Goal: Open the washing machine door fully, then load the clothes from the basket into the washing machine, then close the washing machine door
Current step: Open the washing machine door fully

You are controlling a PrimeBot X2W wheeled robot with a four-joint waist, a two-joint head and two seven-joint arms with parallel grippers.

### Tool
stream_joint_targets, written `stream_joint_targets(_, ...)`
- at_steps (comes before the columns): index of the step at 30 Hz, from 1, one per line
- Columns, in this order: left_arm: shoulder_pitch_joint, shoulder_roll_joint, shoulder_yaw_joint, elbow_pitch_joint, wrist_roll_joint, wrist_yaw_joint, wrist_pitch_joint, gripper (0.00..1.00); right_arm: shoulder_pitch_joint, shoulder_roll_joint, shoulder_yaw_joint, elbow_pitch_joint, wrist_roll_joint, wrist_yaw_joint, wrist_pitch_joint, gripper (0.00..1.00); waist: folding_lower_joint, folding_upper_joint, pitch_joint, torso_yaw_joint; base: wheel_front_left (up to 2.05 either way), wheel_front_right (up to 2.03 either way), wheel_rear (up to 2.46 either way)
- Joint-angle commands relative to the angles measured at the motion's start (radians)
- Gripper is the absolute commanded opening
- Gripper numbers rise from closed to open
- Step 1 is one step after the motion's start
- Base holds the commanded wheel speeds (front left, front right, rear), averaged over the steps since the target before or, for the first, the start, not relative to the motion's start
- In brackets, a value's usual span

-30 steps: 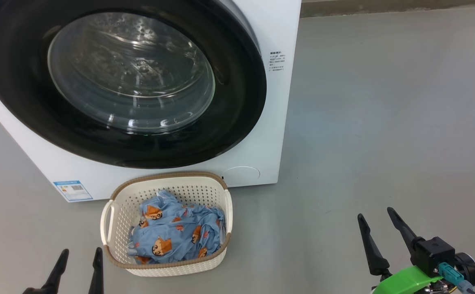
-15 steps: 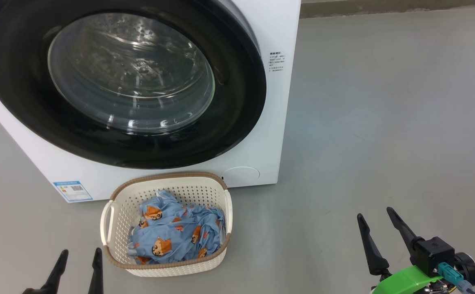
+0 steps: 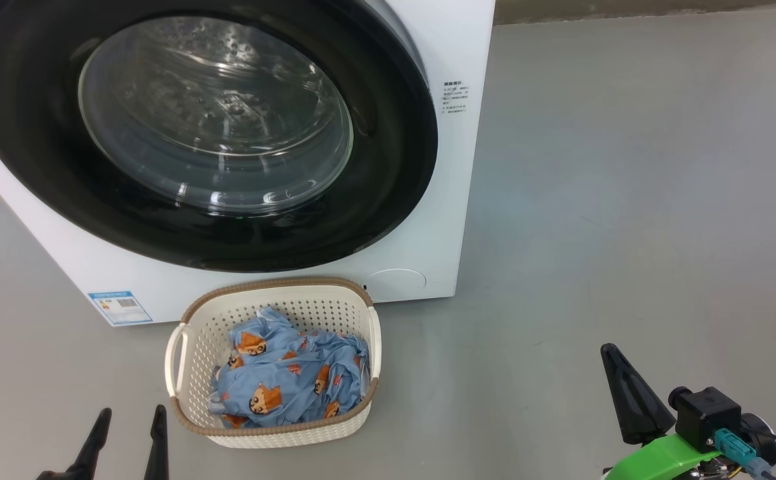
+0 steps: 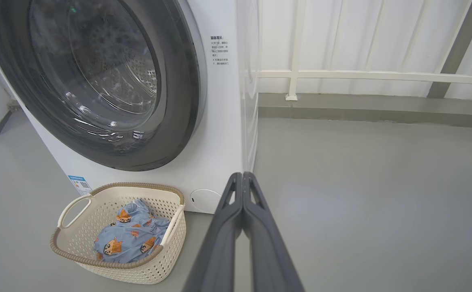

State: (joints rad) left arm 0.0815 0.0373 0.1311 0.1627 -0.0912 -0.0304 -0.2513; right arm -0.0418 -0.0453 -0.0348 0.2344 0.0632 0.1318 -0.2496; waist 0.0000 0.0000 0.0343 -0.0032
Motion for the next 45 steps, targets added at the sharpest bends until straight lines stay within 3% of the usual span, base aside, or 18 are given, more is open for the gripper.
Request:
stream_joint_targets(1,-0.023,0.013,0.028,-0.019,-0.007,0.004,-0.010,1.00,-0.030,-0.005,0.032,-0.021,0.014,-0.001,-0.012,0.00,0.0000,0.0000,0.000,0.002,0.00,0.00,0.00)
stream_joint_targets(10,-0.021,0.013,0.036,-0.016,-0.001,-0.004,-0.010,1.00,-0.031,-0.005,0.017,-0.010,0.097,-0.001,-0.012,0.00,0.0000,0.0000,-0.001,0.003,0.00,0.00,0.00)
stream_joint_targets(17,-0.021,0.013,0.037,-0.015,0.001,-0.009,-0.010,1.00,-0.043,-0.005,-0.016,0.007,0.295,-0.001,-0.012,0.00,0.0000,0.0000,0.003,0.000,0.00,0.00,0.00)
stream_joint_targets(20,-0.019,0.013,0.035,-0.017,-0.001,-0.008,-0.010,1.00,-0.057,-0.005,-0.046,0.027,0.471,-0.001,-0.012,0.00,0.0000,0.0000,0.009,-0.003,0.00,0.00,0.00)
stream_joint_targets(24,-0.020,0.013,0.031,-0.020,-0.004,-0.006,-0.010,1.00,-0.088,-0.005,-0.096,0.072,0.796,-0.001,-0.012,0.00,0.0000,0.0000,0.018,-0.004,0.00,0.00,0.00)
stream_joint_targets(28,-0.025,0.013,0.016,-0.023,-0.010,-0.006,-0.010,1.00,-0.124,-0.005,-0.161,0.136,1.022,-0.001,-0.012,0.00,0.0000,0.0000,0.028,0.007,0.00,0.00,0.00)
stream_joint_targets(34,-0.031,0.013,0.011,-0.022,-0.020,-0.010,-0.010,1.00,-0.173,-0.038,-0.168,0.175,1.347,-0.001,0.014,0.00,0.0000,0.0000,0.056,0.020,0.00,0.00,0.00)
stream_joint_targets(38,-0.041,0.013,0.017,-0.024,-0.020,-0.018,-0.010,1.00,-0.208,-0.107,-0.232,0.172,1.502,-0.001,0.080,0.00,0.0000,0.0000,0.094,0.029,0.00,0.00,0.00)
stream_joint_targets(45,-0.072,0.013,0.018,-0.030,-0.026,-0.028,-0.010,1.00,-0.313,-0.165,-0.278,0.166,1.556,-0.001,0.175,0.00,0.0000,0.0000,0.191,0.026,0.00,0.00,0.00)
